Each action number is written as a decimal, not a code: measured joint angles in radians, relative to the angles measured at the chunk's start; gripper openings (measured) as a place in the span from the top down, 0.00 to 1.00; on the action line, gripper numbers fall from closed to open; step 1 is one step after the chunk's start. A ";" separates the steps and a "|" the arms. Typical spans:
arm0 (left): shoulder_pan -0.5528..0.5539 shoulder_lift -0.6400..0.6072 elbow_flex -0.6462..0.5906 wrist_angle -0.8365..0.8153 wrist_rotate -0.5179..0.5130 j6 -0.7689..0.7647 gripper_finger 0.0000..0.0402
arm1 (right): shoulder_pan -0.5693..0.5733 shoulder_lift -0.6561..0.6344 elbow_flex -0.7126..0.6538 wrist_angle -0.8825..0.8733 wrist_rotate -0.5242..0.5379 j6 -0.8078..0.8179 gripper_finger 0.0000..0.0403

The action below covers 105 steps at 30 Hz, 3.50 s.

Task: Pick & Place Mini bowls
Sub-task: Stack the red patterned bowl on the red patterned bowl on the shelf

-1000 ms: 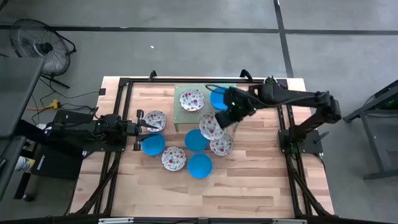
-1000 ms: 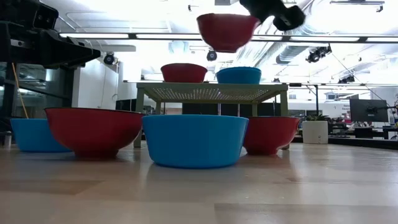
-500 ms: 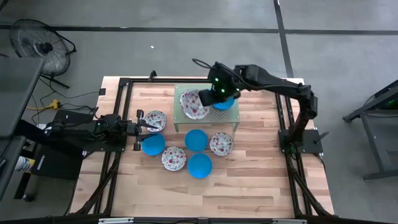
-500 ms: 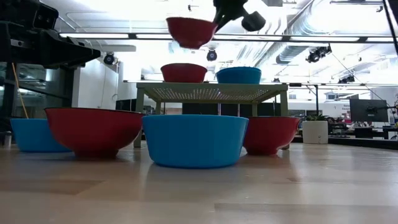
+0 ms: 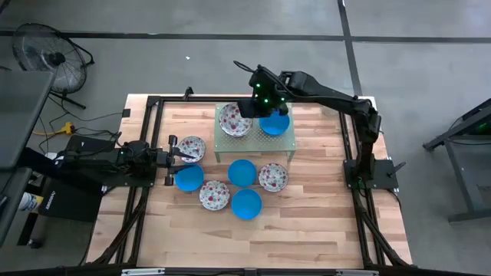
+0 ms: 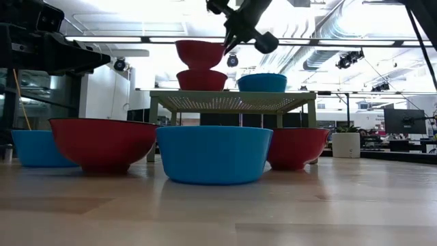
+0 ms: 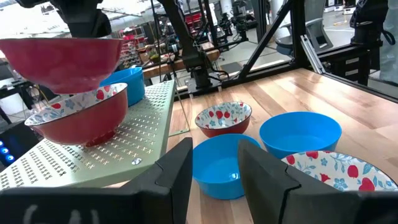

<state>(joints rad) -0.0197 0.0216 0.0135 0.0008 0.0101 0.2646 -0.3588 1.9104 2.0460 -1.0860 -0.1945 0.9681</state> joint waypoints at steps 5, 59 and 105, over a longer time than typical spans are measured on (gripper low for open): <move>0.000 0.000 0.000 0.000 0.000 0.000 0.69 | -0.023 0.016 0.000 0.004 -0.059 0.019 1.00; 0.000 0.000 0.000 0.000 0.000 0.000 0.69 | -0.066 0.103 0.000 -0.016 -0.059 0.017 1.00; 0.000 0.000 0.000 0.000 0.000 0.000 0.69 | -0.064 0.057 0.001 -0.008 -0.100 -0.021 0.71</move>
<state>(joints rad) -0.0200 0.0216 0.0135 0.0006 0.0105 0.2645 -0.4232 1.9679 2.0468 -1.0944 -0.2942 0.9475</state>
